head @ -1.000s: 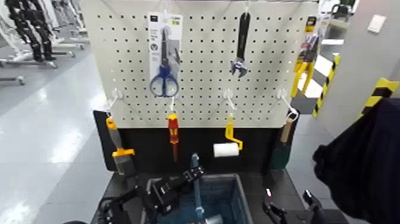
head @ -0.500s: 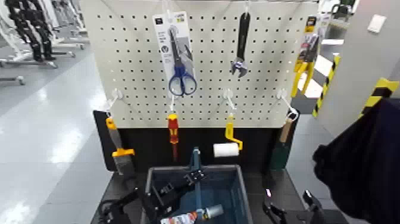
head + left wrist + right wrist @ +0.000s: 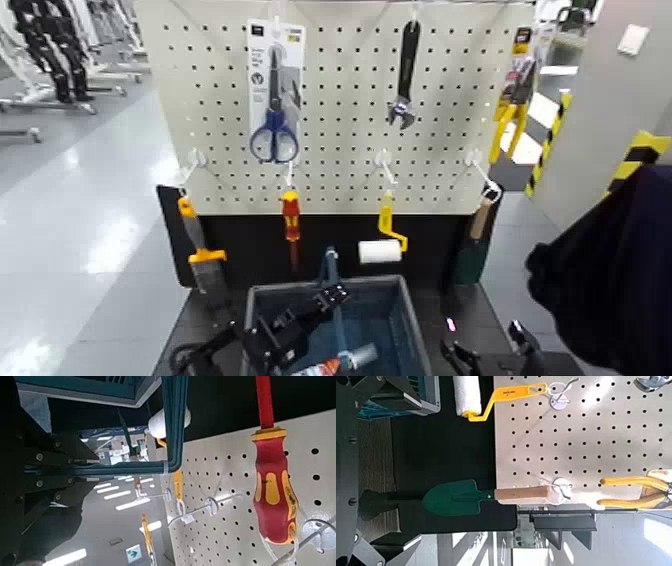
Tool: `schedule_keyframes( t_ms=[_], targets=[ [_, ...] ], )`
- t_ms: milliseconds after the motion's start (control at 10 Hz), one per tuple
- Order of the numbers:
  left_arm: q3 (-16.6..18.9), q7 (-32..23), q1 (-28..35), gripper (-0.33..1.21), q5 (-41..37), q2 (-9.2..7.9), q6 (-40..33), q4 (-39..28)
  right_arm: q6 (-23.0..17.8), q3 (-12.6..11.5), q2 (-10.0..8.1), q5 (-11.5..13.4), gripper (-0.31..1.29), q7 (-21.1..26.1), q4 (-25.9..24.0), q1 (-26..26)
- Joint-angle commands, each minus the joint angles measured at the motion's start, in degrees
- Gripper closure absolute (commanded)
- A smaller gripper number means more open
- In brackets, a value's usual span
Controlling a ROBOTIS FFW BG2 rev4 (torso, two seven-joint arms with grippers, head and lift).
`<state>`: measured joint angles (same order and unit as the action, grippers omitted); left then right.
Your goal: Grasp the handle of the crate.
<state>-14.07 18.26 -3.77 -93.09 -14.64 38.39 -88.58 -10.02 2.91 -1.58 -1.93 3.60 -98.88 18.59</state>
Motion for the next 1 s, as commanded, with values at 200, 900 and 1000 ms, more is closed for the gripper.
schedule_keyframes(
  t_ms=[200, 900, 1000],
  targets=[
    [1.6, -1.7, 3.9, 1.19, -5.0, 0.23, 2.1, -3.8, 0.1, -0.1, 0.00, 0.1, 0.14, 0.0, -0.2, 0.1],
    [1.6, -13.4, 11.9, 1.19, -18.0, -4.26, -0.9, -17.2, 0.6, -0.4, 0.18, 0.8, 0.14, 0.1, -0.7, 0.4],
    [1.7, -13.6, 11.9, 1.19, -18.1, -4.26, -0.9, -17.4, 0.3, -0.3, 0.18, 1.1, 0.15, 0.1, -0.6, 0.3]
  ],
)
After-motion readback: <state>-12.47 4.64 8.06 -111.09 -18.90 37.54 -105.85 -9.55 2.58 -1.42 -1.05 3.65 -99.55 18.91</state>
